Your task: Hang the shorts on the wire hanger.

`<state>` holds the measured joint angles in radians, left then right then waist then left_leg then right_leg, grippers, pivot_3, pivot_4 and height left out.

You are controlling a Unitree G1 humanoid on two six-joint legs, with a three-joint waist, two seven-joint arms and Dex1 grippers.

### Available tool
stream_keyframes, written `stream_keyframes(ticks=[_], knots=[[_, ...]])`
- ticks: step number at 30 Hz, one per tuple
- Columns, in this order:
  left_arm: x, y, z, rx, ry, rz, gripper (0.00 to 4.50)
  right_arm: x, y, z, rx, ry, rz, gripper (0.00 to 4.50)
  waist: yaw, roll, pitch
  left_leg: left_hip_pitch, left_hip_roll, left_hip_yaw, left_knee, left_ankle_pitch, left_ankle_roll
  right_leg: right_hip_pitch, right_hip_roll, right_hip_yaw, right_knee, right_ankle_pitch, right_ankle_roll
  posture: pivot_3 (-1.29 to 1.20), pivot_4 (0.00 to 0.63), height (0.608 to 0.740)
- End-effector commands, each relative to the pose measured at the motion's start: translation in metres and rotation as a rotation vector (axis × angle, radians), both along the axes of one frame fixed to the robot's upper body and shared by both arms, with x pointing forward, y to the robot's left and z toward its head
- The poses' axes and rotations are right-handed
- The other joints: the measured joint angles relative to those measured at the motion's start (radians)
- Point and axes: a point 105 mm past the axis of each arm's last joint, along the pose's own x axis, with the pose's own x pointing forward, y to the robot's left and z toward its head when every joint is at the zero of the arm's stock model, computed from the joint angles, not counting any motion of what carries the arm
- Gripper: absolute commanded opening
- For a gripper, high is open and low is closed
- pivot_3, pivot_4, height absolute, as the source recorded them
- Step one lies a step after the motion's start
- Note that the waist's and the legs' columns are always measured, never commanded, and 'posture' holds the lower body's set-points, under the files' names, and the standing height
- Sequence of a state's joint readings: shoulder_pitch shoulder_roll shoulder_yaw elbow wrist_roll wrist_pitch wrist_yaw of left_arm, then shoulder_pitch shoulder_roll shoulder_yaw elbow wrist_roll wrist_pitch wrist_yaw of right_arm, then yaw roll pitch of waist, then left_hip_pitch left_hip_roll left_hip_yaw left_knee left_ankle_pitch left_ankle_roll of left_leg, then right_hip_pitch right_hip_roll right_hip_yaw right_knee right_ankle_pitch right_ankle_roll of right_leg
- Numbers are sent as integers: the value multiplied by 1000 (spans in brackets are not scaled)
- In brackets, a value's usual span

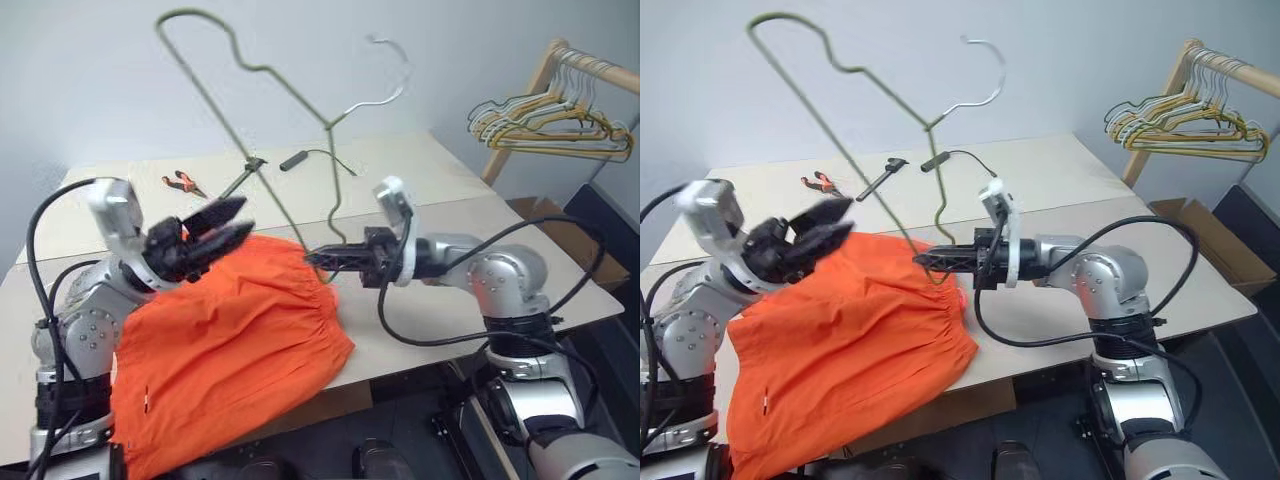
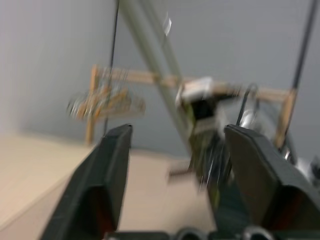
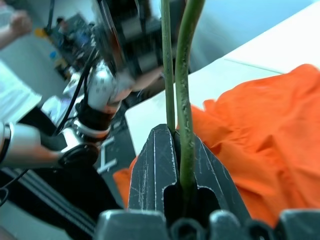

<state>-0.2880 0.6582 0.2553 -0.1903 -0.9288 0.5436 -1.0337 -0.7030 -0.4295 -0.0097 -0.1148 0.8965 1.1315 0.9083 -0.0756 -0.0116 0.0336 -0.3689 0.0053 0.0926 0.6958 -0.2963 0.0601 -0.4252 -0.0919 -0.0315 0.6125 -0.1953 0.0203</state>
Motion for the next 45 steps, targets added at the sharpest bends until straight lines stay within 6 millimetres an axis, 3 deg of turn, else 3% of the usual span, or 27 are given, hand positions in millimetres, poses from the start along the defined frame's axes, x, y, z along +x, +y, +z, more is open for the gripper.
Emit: stream_keyframes(ticks=[1, 5, 10, 14, 16, 26, 37, 45], knots=[[-4, 7, -12, 105, 3, 26, 4387, -9, -30, -1, -43, 55, -42, 0, 2, 0, 0, 0, 0, 0, 0, 0, 0, 0, 0, 0, -1, 0, 0, -150, 0, 740], [-26, 5, -38, 329, 36, -42, 4481, -27, -77, -34, -199, 317, -84, 0, 2, 0, 0, -2, 1, 0, 0, -5, 4, -1, -1, -1, -2, 0, 0, -156, 0, 740], [-39, 15, -81, 697, 38, -55, 4481, -44, -116, -62, -299, 567, -163, 0, 1, 3, 1, -1, 2, 4, 0, -7, 6, -2, -1, 1, -2, -1, -1, -157, 0, 740], [-45, 15, -82, 701, 36, -96, 4481, -55, -134, -81, -358, 743, -173, 0, 3, 3, 1, 0, 4, 5, 1, -7, 6, -2, 0, 2, -2, -4, -7, -147, 0, 740], [-46, 14, -82, 713, 31, -104, 4481, -59, -136, -88, -383, 788, -152, 0, 3, 3, 1, 1, 4, 5, 2, -7, 6, -2, 0, 2, -2, -4, -7, -140, 0, 740], [-52, 16, -85, 762, 38, -107, 4481, -41, -140, -129, -493, 868, -178, 0, 6, 3, 1, 0, 5, 10, 2, -7, 7, -4, 2, 6, -1, 0, 0, -96, 0, 740], [-57, 12, -86, 721, 51, -81, 4481, -38, -128, -113, -391, 828, -70, 0, 16, 3, 1, 0, 5, 11, 3, -8, 8, -4, 1, 6, -1, 0, 0, -75, 0, 740], [-59, 13, -90, 735, 59, -59, 4481, -39, -119, -122, -462, 845, 17, 0, 20, 4, 1, 0, 6, 11, 3, -8, 7, -4, 2, 6, -1, 0, 0, -50, 0, 740]])
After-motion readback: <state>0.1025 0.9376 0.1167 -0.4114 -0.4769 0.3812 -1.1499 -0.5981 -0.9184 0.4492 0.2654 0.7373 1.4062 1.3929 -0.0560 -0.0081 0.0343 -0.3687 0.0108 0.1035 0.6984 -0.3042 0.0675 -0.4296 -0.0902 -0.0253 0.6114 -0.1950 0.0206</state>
